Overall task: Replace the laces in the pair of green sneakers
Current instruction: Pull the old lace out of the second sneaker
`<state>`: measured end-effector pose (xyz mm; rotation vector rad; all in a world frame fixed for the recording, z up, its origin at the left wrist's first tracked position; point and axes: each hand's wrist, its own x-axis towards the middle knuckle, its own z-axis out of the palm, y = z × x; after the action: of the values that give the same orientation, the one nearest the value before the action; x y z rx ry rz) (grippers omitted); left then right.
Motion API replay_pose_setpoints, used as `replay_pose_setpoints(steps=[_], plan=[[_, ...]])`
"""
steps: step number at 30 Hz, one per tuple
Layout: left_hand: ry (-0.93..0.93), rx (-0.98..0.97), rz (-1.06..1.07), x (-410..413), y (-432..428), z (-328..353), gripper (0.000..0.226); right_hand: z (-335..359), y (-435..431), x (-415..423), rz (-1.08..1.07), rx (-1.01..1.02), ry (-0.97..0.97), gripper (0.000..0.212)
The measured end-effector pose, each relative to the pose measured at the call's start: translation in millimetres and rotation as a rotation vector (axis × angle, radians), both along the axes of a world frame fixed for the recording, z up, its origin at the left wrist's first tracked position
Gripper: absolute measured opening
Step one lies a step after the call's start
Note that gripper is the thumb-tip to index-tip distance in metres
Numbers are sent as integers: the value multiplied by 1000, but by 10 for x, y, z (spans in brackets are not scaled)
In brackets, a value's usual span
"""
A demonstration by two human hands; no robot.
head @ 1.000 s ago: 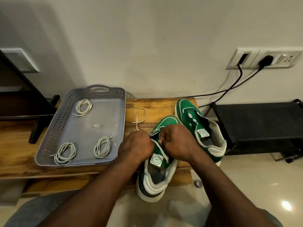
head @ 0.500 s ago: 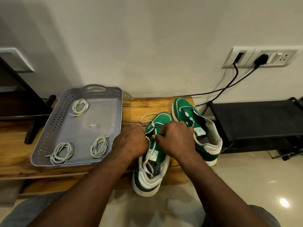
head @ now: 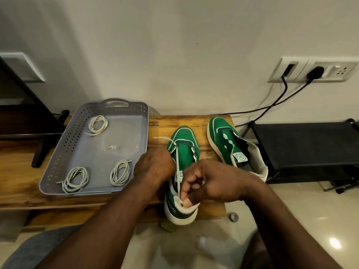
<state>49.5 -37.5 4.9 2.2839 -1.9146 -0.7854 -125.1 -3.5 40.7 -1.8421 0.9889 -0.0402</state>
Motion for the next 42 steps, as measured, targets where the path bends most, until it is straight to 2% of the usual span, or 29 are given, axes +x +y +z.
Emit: replay_pose_setpoints(steps=[1,2,4,6,10,14,17,19,22,24,26,28,31,35,37,40,42], plan=[[-3,0,1,4,0,-6,12,-11,-4,-17,-30,-38,46,1],[-7,-4,-3,4,5,-8,11,-66,-32,-21,-115,-132,115,9],[-5,-11,-32,0,12,-8,19,-241,-119,22,-377,-379,258,31],[1,-13,-44,1,13,-16,27,-410,-203,104,-582,-527,305,38],[-17,-7,-59,-7,2,-55,27,-592,-262,274,-646,-622,418,37],[-19,2,-74,-15,-3,-67,26,-625,-296,372,-743,-531,397,31],[-13,4,-75,-32,-8,-69,17,-633,-279,447,-737,-523,410,22],[-16,-3,-61,-42,3,-75,18,-602,-254,487,-729,-521,415,18],[-20,-12,14,-55,7,-98,22,-493,-220,492,-672,-539,401,16],[-8,-31,60,-39,-36,-105,15,-394,-150,470,-621,-531,333,13],[-3,-33,72,-17,-86,-105,20,-333,-57,405,-557,-507,271,10],[-7,-32,63,-23,-107,-101,17,-263,-2,285,-514,-479,259,15],[-22,-53,52,-74,-99,-132,18,-156,28,93,-538,-328,205,17],[-42,-81,79,-89,-130,-163,23,-132,152,-16,-515,-20,115,13],[-38,-93,95,-65,-158,-147,19,-207,210,-43,-588,-51,82,13],[-33,-94,85,-24,-193,-133,13,-311,261,-68,-793,-45,-121,8],[-40,-112,86,-1,-217,-133,14,-380,283,-63,-844,-31,-207,7]])
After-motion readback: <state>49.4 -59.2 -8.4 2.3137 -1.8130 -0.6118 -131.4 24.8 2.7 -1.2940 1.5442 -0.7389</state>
